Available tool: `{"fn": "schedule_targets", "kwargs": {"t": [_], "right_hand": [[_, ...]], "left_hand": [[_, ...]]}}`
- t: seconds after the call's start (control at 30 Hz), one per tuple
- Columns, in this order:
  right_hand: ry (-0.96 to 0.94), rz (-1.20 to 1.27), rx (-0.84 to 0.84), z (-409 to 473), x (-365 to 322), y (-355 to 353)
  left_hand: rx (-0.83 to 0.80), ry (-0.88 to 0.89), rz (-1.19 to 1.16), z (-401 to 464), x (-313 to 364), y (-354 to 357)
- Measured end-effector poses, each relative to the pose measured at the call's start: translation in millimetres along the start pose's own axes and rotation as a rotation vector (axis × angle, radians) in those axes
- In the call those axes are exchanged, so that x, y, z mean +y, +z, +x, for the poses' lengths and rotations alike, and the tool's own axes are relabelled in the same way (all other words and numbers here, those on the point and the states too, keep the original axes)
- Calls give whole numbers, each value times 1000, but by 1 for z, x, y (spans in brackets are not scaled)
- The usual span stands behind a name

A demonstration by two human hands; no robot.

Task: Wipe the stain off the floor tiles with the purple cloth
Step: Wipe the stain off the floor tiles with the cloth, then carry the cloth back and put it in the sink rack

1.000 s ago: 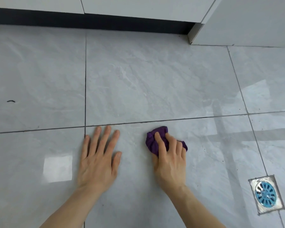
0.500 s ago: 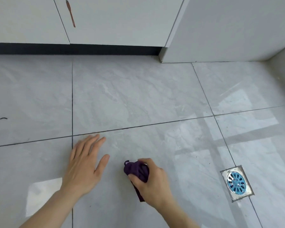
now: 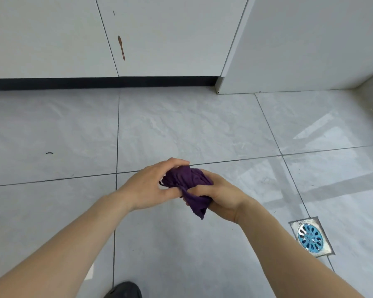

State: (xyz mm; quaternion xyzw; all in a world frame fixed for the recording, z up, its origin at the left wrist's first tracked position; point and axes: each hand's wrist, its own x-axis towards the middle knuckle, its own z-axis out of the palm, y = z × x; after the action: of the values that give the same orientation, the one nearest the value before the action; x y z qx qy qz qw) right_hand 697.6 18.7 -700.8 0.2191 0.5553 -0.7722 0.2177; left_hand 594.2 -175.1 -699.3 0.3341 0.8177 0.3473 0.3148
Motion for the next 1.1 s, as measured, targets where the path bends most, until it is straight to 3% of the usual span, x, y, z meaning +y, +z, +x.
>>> {"fn": "schedule_targets", "kwargs": {"t": [0.13,0.2,0.3,0.53,0.67,1.1], "right_hand": [[-68,-129,70,-4,-16,4],[-67,-185,126,-5,-23,4],[-108,-356,163,-7,-36,7],[-289,-912,311,-15,-61,13],[-310,-994,357,-21,-70,17],[-248,-1185,491,-69,-168,53]], "left_hand": [[-113,-96,-356,-11,14,-20],[-77,-121,-377,-15,18,-28],[57,-129,-248,-18,25,-35],[197,-172,123,-24,37,-52],[219,-168,357,-32,44,-65],[219,-183,480,-46,129,-138]]}}
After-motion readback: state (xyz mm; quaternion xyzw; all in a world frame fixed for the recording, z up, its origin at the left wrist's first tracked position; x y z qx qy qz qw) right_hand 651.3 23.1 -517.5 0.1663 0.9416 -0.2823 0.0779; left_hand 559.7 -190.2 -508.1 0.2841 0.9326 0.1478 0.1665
